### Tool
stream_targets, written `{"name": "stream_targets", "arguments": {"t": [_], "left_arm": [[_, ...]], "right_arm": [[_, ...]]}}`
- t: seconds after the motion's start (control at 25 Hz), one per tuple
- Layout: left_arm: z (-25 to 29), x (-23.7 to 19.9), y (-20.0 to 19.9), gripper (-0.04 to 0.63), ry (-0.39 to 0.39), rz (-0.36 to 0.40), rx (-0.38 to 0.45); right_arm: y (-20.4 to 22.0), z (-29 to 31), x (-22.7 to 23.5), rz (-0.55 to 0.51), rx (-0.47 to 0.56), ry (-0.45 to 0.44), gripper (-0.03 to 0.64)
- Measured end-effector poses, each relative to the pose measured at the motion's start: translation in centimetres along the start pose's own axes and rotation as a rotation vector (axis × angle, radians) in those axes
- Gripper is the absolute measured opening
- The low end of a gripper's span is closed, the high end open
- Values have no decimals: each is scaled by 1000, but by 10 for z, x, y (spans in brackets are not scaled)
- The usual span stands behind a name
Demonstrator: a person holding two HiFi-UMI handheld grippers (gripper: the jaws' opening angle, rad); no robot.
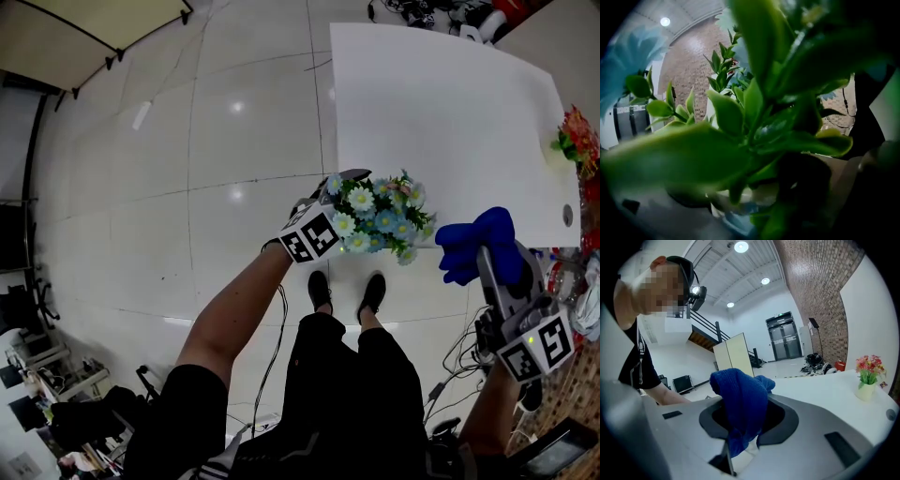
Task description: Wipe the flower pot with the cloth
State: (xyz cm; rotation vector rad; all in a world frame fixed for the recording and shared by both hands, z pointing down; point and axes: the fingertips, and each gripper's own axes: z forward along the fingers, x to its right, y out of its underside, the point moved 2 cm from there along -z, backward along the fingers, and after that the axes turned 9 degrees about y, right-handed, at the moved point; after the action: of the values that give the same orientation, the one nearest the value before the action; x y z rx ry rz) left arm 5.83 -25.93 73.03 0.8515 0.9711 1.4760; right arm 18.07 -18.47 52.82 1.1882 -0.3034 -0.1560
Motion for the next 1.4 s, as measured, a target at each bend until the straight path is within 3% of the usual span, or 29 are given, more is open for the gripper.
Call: {"name": "stream_targets", "arguments": {"t": [0.08, 0.44, 0.76, 1.04, 1.2, 1.4], "left_arm": [[3, 0, -3, 555, 8, 7, 16], [10, -3, -3, 549, 9, 16, 33], [-10, 24, 5, 548, -2, -6, -3], [-23, 17, 1, 548, -45, -59, 30], [-61, 15, -42, 548, -86, -91, 75], [-122, -24, -164, 548, -165, -36, 152]], "right_arm": [[1, 0, 1, 2, -1, 4, 97], [9, 5, 11, 16, -7, 9, 97], [0, 7, 5, 24, 3, -20, 97], [-8, 7, 10, 22, 21, -33, 97], [-39, -5, -1, 21, 57, -45, 97], [-122, -15, -5, 0, 195, -85, 97]]}}
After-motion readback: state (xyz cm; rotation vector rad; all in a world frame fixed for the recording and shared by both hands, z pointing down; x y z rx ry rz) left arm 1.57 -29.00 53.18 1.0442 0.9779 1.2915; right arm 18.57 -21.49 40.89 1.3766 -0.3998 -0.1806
